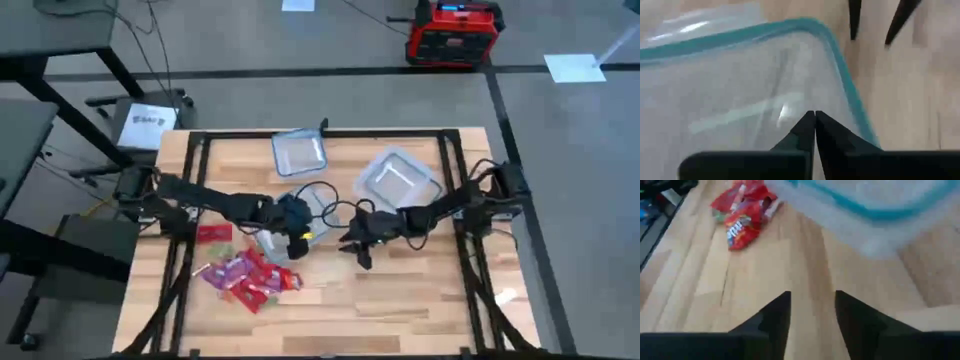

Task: Sort candy

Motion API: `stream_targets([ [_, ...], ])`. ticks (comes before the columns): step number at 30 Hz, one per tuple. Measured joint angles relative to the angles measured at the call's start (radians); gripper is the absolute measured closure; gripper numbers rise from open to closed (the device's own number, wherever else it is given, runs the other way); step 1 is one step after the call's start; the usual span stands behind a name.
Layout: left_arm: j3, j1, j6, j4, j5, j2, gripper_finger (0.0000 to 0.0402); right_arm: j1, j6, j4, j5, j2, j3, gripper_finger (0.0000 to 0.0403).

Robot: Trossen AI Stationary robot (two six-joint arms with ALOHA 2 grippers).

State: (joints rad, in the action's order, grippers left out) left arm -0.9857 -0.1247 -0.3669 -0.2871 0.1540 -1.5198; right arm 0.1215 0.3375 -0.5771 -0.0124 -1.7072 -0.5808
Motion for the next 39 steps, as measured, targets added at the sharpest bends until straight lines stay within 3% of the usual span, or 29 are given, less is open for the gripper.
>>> stream_targets([
  [5, 0.015, -0.102, -0.046, -0.055, 0.115, 0.037, 0.0402, 0.0, -0.006, -0.187, -0.005, -0.073, 0.0, 0.0225],
  [9, 0.083, -0.128, -0.101, -0.012, 0.136, 0.011, 0.0402, -0.003, -0.006, -0.346, -0.01, -0.164, -0.015, 0.0225],
  [17, 0.215, -0.127, -0.082, 0.152, 0.126, -0.035, 0.0401, -0.033, -0.07, -0.351, 0.002, -0.274, -0.122, 0.0227],
  [24, 0.153, -0.127, -0.055, 0.101, 0.111, 0.032, 0.0401, -0.069, -0.086, -0.312, 0.012, -0.241, -0.128, 0.0227],
  [29, 0.057, -0.115, 0.04, -0.054, 0.184, 0.134, 0.0401, -0.071, -0.103, -0.296, 0.006, -0.236, -0.128, 0.0227],
  [33, 0.035, -0.073, -0.013, -0.362, 0.377, 0.248, 0.0401, -0.058, -0.103, -0.278, 0.003, -0.236, -0.128, 0.0227],
  [35, 0.061, -0.038, -0.087, -0.491, 0.434, 0.313, 0.0401, -0.048, -0.103, -0.276, 0.0, -0.236, -0.128, 0.0227],
  [39, 0.199, 0.047, -0.201, -0.593, 0.413, 0.429, 0.0401, -0.033, -0.109, -0.266, -0.001, -0.235, -0.128, 0.0227],
])
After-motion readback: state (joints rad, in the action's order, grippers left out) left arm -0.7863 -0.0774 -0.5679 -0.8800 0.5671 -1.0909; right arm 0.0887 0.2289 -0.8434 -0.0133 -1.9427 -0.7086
